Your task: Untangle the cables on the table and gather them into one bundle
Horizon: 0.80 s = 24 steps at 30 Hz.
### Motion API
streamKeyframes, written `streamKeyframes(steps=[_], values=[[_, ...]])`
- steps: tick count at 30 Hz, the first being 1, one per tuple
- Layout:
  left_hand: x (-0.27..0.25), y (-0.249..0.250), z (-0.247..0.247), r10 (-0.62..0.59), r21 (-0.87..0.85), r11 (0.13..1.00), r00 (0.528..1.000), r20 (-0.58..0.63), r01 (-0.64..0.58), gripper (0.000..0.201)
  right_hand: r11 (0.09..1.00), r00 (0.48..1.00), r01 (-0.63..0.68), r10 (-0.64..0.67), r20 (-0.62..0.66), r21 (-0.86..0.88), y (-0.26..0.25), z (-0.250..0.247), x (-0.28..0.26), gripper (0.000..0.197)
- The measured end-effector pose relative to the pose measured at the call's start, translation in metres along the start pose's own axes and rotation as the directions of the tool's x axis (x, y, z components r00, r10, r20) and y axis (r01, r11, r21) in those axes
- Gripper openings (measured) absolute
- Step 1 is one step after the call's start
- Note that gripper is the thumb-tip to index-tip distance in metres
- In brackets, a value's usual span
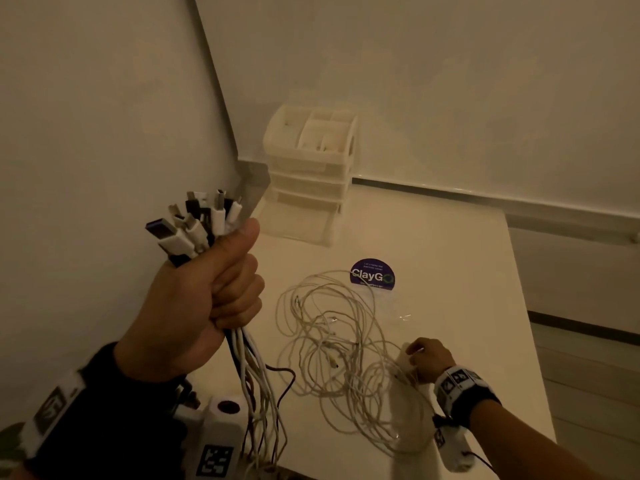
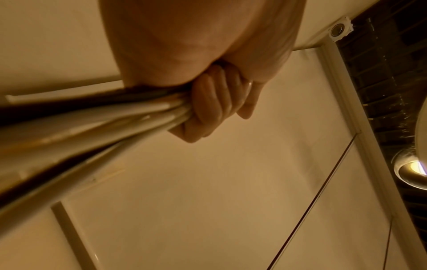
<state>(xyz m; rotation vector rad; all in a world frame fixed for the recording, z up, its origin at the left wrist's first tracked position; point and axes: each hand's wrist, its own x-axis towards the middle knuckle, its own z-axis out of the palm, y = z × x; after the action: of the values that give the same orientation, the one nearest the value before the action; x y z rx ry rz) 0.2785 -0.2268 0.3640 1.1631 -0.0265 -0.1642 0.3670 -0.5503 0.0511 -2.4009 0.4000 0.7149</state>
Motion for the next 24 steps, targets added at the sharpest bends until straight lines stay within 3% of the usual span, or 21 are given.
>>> streamKeyframes(steps=[8,12,15,20,24], values=[[0.006,-0.007,0.011,-0.004,0.004,1.000,1.000,-0.006,0.004,0.066,0.983,0.991,0.120,-0.111,0.073,-0.140,-0.004,0.012,-0.014,0.010],[0.005,-0.007,0.010,-0.004,0.002,1.000,1.000,-0.013,0.004,0.064,0.938,0.984,0.174,-0.151,0.098,-0.301,-0.005,0.026,-0.019,0.018],[0.004,-0.006,0.009,-0.004,0.006,1.000,1.000,-0.008,0.004,0.064,0.927,0.979,0.201,-0.180,0.095,-0.317,-0.004,0.029,-0.022,0.030],[0.005,-0.005,0.004,0.006,-0.006,1.000,1.000,-0.024,-0.006,0.066,0.966,0.962,0.243,-0.252,-0.105,-0.087,-0.020,-0.004,-0.035,0.014],[0.009,-0.006,0.005,0.008,-0.019,1.000,1.000,-0.020,-0.009,0.067,0.896,0.884,0.416,-0.359,-0.300,0.153,-0.062,-0.061,-0.065,0.011]])
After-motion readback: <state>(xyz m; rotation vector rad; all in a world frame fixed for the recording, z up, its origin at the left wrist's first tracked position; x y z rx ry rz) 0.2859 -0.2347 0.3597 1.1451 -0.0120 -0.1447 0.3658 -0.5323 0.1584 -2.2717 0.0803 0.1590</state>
